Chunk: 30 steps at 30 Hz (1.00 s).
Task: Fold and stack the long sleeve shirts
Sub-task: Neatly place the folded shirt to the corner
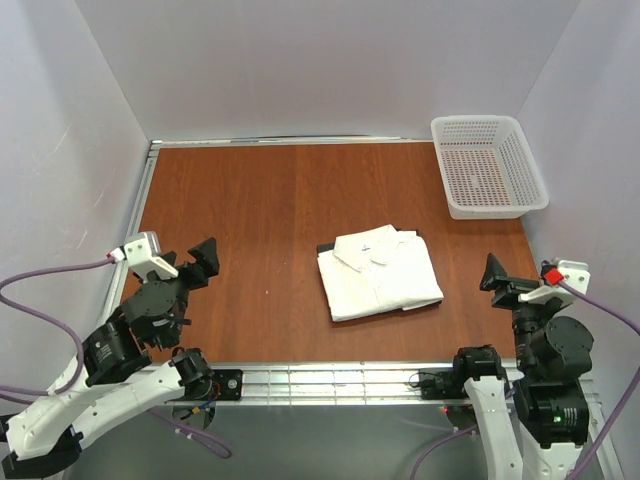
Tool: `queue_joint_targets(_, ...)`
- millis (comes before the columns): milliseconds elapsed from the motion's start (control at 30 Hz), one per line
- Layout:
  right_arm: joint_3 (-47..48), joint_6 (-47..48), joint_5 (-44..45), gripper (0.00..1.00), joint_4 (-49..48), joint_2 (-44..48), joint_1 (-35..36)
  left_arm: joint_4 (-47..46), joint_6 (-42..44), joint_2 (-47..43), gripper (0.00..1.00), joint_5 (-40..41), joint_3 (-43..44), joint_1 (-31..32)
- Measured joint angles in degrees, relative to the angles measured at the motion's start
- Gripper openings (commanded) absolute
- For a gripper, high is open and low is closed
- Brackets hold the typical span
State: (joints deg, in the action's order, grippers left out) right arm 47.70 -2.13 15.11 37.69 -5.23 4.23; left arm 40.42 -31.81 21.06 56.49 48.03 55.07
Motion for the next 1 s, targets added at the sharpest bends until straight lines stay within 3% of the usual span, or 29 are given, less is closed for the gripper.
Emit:
queue_joint_targets(233, 0.2, 1.1, -4.9, 0.99, -0.1, -5.0, 0.7, -2.9, -3.9, 8.0, 0.98, -7.2, -3.0, -0.1)
queue_joint_targets(500, 2.4, 1.1, -6.3, 0.99, 0.3, -8.0, 1.0, -9.9, -13.4, 32.6, 0.98, -22.5, -5.2, -2.4)
queue_joint_targets(700, 4.0, 1.1, -6.3, 0.99, 1.4, -8.3, 1.6, -17.9, -16.1, 47.2, 0.86, -35.2, -6.4, -13.4)
queue_joint_targets(1000, 4.9, 1.1, -7.1, 0.98, 2.7, -8.3, 1.7, -27.6, -16.0, 66.7, 0.64, -50.0, -1.5, -15.2)
